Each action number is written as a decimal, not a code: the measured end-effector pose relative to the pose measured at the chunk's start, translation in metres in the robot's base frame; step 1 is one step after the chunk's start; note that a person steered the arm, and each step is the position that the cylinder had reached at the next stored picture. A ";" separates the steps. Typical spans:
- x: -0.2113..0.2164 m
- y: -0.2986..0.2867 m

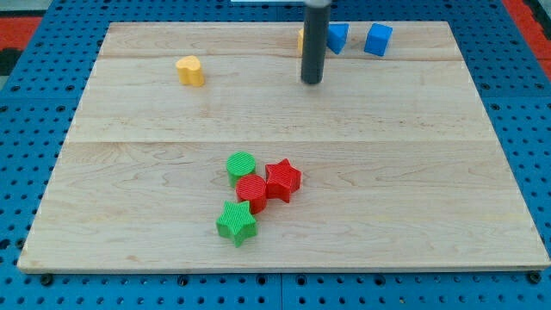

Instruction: Locate the heart below the hexagon

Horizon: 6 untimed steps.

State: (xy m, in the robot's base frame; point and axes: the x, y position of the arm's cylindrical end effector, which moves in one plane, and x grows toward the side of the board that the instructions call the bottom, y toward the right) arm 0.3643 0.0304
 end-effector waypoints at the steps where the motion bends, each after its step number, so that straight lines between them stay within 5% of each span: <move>1: 0.014 -0.126; 2: -0.041 -0.156; 4: -0.079 -0.210; 5: -0.091 -0.099; 6: -0.042 -0.002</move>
